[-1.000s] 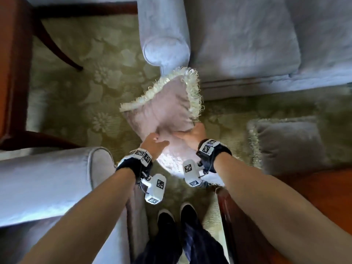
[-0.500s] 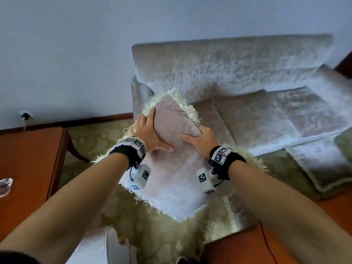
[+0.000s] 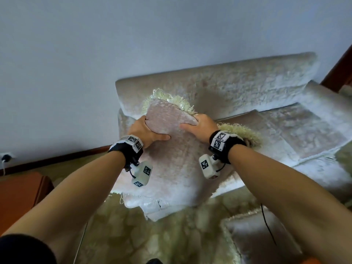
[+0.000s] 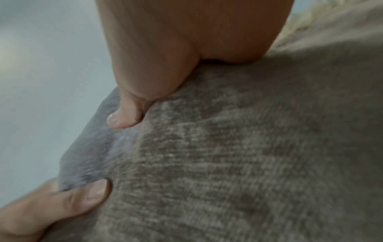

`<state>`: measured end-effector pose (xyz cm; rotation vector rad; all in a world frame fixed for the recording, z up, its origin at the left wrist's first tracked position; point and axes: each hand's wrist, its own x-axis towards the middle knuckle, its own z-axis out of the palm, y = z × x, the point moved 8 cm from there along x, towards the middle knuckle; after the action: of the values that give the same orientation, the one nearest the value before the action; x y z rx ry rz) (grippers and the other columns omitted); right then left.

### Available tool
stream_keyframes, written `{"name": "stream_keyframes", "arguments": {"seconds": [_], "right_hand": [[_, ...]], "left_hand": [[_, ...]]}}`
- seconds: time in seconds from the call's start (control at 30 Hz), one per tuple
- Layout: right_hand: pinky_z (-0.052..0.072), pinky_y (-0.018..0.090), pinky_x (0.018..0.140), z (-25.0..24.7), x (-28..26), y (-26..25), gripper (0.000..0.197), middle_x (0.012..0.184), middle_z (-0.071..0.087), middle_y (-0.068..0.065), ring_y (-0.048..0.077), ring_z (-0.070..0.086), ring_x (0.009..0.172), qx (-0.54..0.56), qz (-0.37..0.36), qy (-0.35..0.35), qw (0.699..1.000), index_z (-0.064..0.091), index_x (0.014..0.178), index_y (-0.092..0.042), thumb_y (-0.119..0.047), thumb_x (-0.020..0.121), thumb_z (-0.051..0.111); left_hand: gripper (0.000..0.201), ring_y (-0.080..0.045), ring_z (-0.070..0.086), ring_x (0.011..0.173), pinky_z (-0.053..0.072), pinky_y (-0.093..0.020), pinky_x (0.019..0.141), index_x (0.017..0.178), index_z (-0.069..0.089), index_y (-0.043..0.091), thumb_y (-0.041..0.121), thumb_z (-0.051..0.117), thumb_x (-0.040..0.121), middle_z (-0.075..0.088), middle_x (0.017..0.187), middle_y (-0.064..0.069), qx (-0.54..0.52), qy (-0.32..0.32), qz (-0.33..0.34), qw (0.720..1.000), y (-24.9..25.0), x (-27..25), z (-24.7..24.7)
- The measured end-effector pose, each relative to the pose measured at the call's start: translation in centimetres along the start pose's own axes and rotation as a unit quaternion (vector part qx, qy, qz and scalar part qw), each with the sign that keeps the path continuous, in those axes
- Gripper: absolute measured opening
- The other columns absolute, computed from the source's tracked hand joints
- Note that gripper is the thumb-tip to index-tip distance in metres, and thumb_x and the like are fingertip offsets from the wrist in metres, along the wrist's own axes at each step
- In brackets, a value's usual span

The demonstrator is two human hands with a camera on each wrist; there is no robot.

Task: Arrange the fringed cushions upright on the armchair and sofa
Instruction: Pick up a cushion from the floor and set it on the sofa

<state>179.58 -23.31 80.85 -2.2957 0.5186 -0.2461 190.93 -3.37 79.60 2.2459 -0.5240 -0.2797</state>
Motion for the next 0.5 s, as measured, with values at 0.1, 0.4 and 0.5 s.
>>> {"name": "stream_keyframes", "arguments": {"seconds": [0.1, 0.4, 0.5], "right_hand": [[0.049, 0.035, 0.06, -1.3, 4.0, 0.4, 0.043, 0.067, 0.065, -0.001, 0.021, 0.062, 0.063, -0.019, 0.006, 0.004, 1.0, 0.06, 0.063, -0.019, -0.059, 0.076, 0.071], [0.055, 0.044, 0.075, -0.7, 19.6, 3.8, 0.044, 0.082, 0.069, 0.003, 0.024, 0.066, 0.078, -0.047, 0.026, -0.014, 0.998, 0.068, 0.082, -0.017, -0.061, 0.075, 0.067], [0.055, 0.042, 0.074, 0.0, 24.1, 5.6, 0.063, 0.083, 0.069, 0.003, 0.024, 0.066, 0.078, -0.071, 0.044, -0.041, 0.996, 0.067, 0.085, -0.017, -0.076, 0.063, 0.059]], "left_hand": [[0.101, -0.014, 0.057, 0.094, 0.05, -0.027, 0.087, 0.12, 0.053, 0.023, 0.06, 0.091, 0.034, 0.061, 0.104, 0.011, 0.0, 0.016, 0.0, 1.0, 1.2, 4.3, 0.3], [0.078, -0.019, 0.067, 0.091, 0.055, -0.032, 0.083, 0.102, 0.061, 0.034, 0.064, 0.089, 0.035, 0.068, 0.093, 0.01, -0.003, -0.019, 0.015, 1.0, 1.8, 20.0, 2.4], [0.076, -0.019, 0.067, 0.094, 0.054, -0.031, 0.085, 0.104, 0.063, 0.033, 0.056, 0.093, 0.039, 0.068, 0.095, 0.009, -0.014, -0.047, 0.004, 0.999, 1.1, 24.4, 3.9]]}}
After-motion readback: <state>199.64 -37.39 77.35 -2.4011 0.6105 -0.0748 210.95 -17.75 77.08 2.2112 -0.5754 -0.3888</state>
